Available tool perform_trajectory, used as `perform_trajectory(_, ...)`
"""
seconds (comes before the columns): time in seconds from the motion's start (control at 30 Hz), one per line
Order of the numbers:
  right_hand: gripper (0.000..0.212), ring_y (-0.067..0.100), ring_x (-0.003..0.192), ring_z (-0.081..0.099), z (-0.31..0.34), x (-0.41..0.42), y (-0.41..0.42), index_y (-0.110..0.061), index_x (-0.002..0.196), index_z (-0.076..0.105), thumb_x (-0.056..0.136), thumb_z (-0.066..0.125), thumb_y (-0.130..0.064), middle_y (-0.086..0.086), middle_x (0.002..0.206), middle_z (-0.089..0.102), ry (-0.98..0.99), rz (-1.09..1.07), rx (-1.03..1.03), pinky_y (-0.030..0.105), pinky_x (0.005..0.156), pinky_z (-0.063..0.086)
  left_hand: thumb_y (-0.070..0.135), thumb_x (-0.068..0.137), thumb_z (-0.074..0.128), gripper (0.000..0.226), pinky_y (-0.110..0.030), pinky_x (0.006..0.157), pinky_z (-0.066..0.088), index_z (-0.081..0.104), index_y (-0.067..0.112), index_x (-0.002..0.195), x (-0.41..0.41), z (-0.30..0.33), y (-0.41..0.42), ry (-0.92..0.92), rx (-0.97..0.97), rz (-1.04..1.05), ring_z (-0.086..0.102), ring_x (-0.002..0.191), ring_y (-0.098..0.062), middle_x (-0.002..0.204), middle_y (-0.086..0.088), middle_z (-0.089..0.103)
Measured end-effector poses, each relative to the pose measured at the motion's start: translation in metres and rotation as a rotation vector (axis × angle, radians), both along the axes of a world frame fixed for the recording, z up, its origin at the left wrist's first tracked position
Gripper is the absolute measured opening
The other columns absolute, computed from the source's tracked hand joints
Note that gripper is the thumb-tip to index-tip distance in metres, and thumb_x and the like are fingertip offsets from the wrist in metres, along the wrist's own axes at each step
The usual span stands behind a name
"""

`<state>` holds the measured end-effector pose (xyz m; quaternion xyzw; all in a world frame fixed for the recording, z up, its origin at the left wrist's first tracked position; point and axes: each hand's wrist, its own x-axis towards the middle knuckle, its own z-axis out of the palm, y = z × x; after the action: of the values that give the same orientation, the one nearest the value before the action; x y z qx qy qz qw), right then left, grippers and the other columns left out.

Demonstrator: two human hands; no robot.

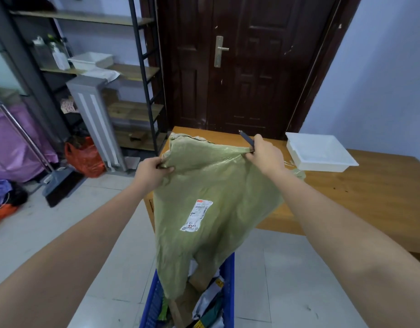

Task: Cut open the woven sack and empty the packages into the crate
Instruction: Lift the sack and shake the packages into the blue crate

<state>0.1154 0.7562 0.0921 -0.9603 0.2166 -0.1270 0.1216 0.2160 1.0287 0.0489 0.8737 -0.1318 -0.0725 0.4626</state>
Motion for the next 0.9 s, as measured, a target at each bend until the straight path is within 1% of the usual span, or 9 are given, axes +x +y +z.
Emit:
perform_trajectory(0.17, 0.022, 0.026, 0.074, 0.055, 0.011, 0.0, -0.008, -0.016, 0.085, 0.038, 0.088, 0.055, -0.03, 0.003, 0.082, 0.054, -0.068, -0.019, 0.12, 0.036, 0.061, 0.042, 0.02, 0.083, 0.069, 0.004, -0.05, 0.096, 0.05, 0.068, 0.018, 0.086, -0.008, 0.016, -0.009, 0.173, -0.264, -0.025, 0.064, 0.098, -0.031, 0.106, -0.013, 0.068)
perform_trajectory(0.3, 0.038, 0.015, 0.058, 0.041, 0.021, 0.005, -0.002, -0.021, 0.063, 0.033, 0.083, 0.065, -0.025, -0.004, 0.063, 0.041, -0.2, 0.033, 0.531, 0.032, 0.061, 0.034, 0.017, 0.088, 0.062, 0.007, -0.029, 0.08, 0.051, 0.063, 0.019, 0.094, -0.027, 0.03, -0.03, 0.264, -0.425, -0.141, 0.06, 0.098, -0.024, 0.113, -0.005, 0.057)
perform_trajectory(0.4, 0.042, 0.012, 0.051, 0.034, 0.03, 0.008, 0.014, -0.021, 0.06, 0.032, 0.082, 0.067, -0.015, -0.003, 0.057, 0.034, -0.289, 0.095, 0.825, 0.03, 0.054, 0.028, 0.013, 0.084, 0.067, 0.019, -0.026, 0.075, 0.05, 0.064, 0.027, 0.097, -0.039, 0.039, -0.051, 0.294, -0.445, -0.257, 0.061, 0.103, -0.021, 0.124, -0.002, 0.056)
perform_trajectory(0.5, 0.037, 0.013, 0.054, 0.04, 0.037, 0.009, 0.034, -0.02, 0.06, 0.037, 0.083, 0.064, -0.011, -0.001, 0.058, 0.038, -0.31, 0.15, 0.95, 0.028, 0.055, 0.032, 0.014, 0.076, 0.076, 0.043, -0.029, 0.08, 0.052, 0.057, 0.024, 0.113, -0.051, 0.044, -0.07, 0.32, -0.465, -0.315, 0.063, 0.103, -0.018, 0.117, -0.001, 0.064)
perform_trajectory(0.6, 0.001, 0.025, 0.079, 0.061, 0.045, 0.007, 0.054, -0.008, 0.084, 0.062, 0.085, 0.061, -0.009, 0.01, 0.079, 0.061, -0.329, 0.218, 1.099, 0.039, 0.076, 0.051, 0.026, 0.062, 0.084, 0.092, -0.039, 0.103, 0.044, 0.033, 0.017, 0.138, -0.063, 0.043, -0.086, 0.189, -0.405, -0.414, 0.053, 0.121, -0.019, 0.13, -0.002, 0.055)
perform_trajectory(0.67, 0.01, 0.026, 0.079, 0.064, 0.052, 0.004, 0.063, -0.004, 0.094, 0.064, 0.087, 0.058, -0.007, 0.013, 0.085, 0.065, -0.347, 0.208, 1.172, 0.038, 0.077, 0.053, 0.025, 0.061, 0.079, 0.102, -0.036, 0.107, 0.038, 0.02, 0.013, 0.142, -0.07, 0.043, -0.091, 0.133, -0.37, -0.442, 0.046, 0.127, -0.018, 0.134, -0.003, 0.046)
perform_trajectory(0.77, 0.008, 0.021, 0.072, 0.062, 0.066, -0.002, 0.074, -0.005, 0.091, 0.064, 0.09, 0.056, -0.006, 0.009, 0.08, 0.064, -0.421, 0.172, 1.249, 0.033, 0.071, 0.052, 0.026, 0.059, 0.086, 0.116, -0.031, 0.11, 0.032, 0.01, 0.012, 0.145, -0.072, 0.04, -0.093, 0.012, -0.29, -0.571, 0.037, 0.132, -0.013, 0.136, 0.002, 0.036)
perform_trajectory(0.83, 0.01, 0.021, 0.071, 0.062, 0.074, -0.005, 0.076, -0.003, 0.094, 0.064, 0.091, 0.055, -0.007, 0.01, 0.079, 0.063, -0.494, 0.107, 1.312, 0.033, 0.069, 0.052, 0.043, 0.051, 0.087, 0.133, -0.025, 0.111, 0.026, -0.001, 0.016, 0.147, -0.075, 0.041, -0.091, -0.033, -0.205, -0.68, 0.027, 0.134, -0.007, 0.143, 0.007, 0.027)
perform_trajectory(0.9, 0.011, 0.021, 0.069, 0.06, 0.081, -0.008, 0.079, -0.007, 0.083, 0.062, 0.092, 0.055, -0.01, 0.008, 0.075, 0.061, -0.577, 0.01, 1.353, 0.032, 0.066, 0.051, 0.059, 0.043, 0.082, 0.141, -0.029, 0.115, 0.023, -0.006, 0.024, 0.147, -0.08, 0.042, -0.089, -0.078, -0.136, -0.749, 0.022, 0.139, -0.009, 0.151, 0.006, 0.02)
